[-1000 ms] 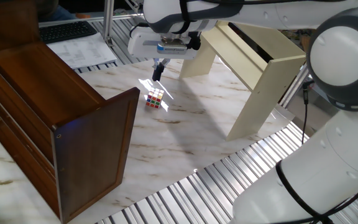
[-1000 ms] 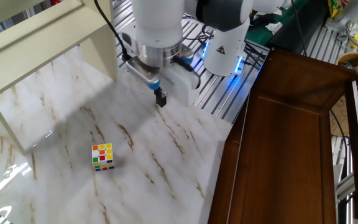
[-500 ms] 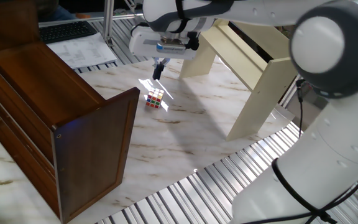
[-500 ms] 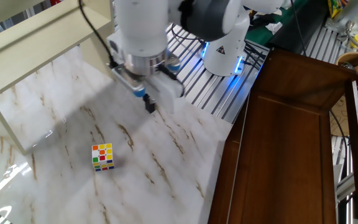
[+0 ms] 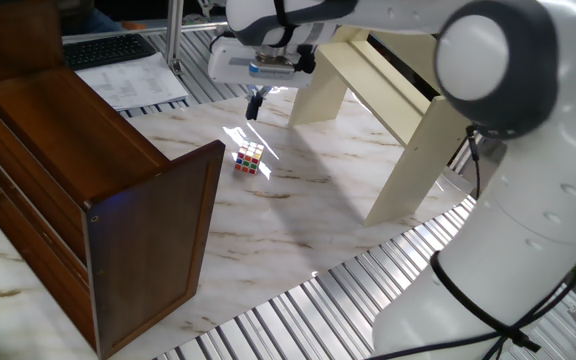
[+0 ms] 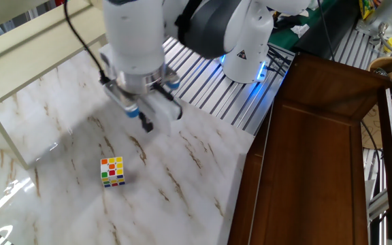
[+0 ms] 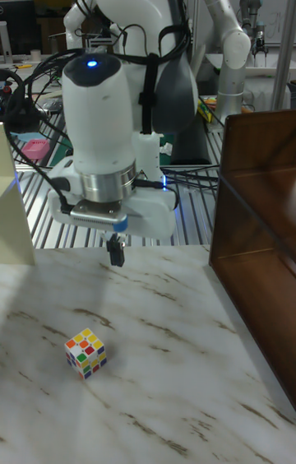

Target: Put the object on the shelf

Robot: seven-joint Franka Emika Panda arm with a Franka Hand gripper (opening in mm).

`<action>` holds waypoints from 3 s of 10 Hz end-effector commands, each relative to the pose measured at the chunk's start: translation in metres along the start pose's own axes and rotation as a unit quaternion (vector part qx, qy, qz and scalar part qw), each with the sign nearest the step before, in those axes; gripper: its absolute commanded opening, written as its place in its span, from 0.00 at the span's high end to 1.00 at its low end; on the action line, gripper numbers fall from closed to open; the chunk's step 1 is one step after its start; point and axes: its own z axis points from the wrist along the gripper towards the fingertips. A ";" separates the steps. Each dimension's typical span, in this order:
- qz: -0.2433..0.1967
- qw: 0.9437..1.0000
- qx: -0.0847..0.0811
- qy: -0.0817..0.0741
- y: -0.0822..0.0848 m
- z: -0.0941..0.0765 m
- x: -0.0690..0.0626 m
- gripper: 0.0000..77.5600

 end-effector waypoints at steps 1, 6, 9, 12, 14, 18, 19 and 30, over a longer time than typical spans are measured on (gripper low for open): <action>0.009 1.000 0.006 -0.003 -0.003 -0.001 -0.027 1.00; 0.018 1.000 0.000 -0.014 -0.004 -0.001 -0.031 1.00; 0.069 0.998 0.005 -0.009 -0.004 -0.001 -0.031 1.00; 0.101 0.995 0.006 -0.008 -0.004 -0.001 -0.031 1.00; 0.100 0.995 0.005 -0.010 -0.004 -0.001 -0.031 1.00; 0.101 0.995 0.009 -0.012 -0.004 -0.001 -0.031 1.00; 0.113 0.993 0.018 -0.019 -0.009 0.005 -0.038 1.00; 0.161 0.986 0.003 -0.048 -0.017 0.081 -0.051 1.00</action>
